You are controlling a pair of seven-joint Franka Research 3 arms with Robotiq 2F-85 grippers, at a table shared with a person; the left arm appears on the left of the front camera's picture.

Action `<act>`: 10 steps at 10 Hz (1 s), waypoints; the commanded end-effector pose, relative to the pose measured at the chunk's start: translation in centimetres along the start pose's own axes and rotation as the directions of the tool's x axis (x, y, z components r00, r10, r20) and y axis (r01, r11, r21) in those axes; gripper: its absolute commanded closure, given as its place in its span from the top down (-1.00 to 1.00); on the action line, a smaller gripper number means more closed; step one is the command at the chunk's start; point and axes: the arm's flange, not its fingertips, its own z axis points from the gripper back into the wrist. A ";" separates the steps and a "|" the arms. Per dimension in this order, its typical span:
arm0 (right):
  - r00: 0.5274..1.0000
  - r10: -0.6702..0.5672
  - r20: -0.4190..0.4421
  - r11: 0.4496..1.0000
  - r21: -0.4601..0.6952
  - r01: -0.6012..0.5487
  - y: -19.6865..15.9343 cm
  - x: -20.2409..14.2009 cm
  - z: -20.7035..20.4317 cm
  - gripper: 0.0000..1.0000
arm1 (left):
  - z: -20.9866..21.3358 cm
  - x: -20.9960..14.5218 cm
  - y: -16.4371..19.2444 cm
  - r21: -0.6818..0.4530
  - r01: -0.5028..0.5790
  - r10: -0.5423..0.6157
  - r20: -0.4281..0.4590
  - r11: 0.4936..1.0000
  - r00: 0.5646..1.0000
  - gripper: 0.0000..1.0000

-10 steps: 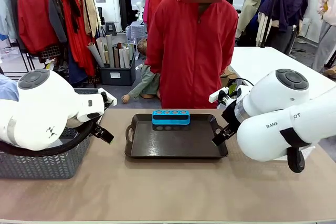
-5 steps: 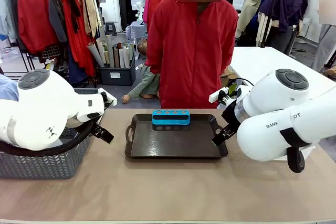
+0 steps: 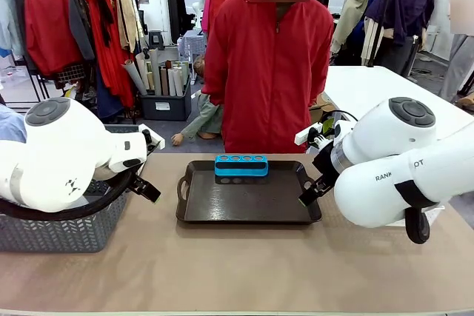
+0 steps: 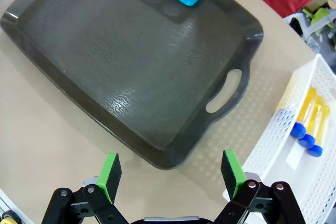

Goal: Prepare the laboratory tools.
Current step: Pick up one Large Measuring Cup and place it on the Handle tray.

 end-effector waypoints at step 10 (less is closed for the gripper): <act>0.999 0.051 -0.004 0.986 0.159 -0.049 0.7 1.4 3.9 1.00 | 4.3 -2.3 -1.1 -0.044 0.214 -0.205 0.155 0.976 0.966 1.00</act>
